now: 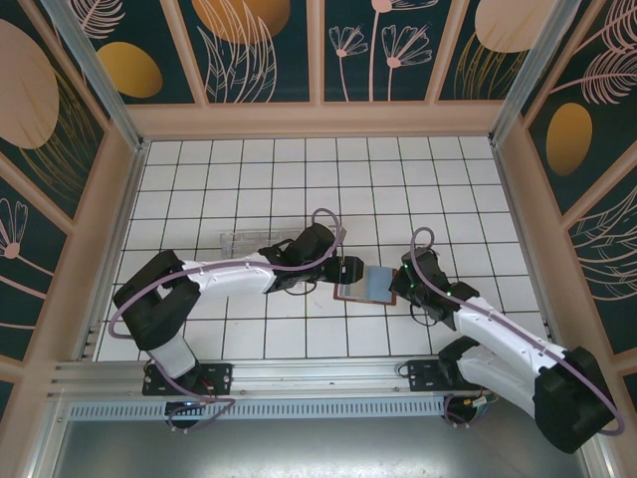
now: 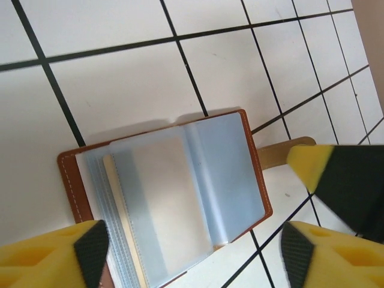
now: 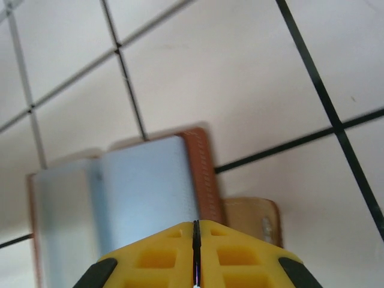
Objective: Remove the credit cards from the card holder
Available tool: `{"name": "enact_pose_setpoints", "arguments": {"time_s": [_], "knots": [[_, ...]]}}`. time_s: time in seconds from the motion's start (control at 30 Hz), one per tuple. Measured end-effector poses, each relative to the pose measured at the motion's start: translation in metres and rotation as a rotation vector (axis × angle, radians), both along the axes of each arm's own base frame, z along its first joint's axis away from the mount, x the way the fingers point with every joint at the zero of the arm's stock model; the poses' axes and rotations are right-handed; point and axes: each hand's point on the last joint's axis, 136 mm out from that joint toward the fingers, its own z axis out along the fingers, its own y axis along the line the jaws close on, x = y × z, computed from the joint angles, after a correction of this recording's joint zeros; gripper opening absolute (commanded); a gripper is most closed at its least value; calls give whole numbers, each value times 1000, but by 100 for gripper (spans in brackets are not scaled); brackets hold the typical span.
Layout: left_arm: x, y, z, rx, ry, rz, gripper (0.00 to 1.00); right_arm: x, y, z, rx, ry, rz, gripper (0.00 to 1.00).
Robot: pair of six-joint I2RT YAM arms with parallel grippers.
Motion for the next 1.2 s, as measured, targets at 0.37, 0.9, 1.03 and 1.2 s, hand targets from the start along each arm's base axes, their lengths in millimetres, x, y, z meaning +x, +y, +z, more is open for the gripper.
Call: {"name": "enact_pose_setpoints", "arguments": {"time_s": [0.37,0.9,1.03,1.2], "knots": [[-3,-3,-33,41,51,-24,70,4,4,1,-17,15,17,12],[-13,-10,-49,20,129,-61,73,-8,2,-44,-47,114,31,11],[-14,-11,-47,10,133,-66,75,-8,2,-44,-46,114,31,11],[-14,-14,-45,-7,135,-73,87,-8,2,-44,-46,114,31,11]]}}
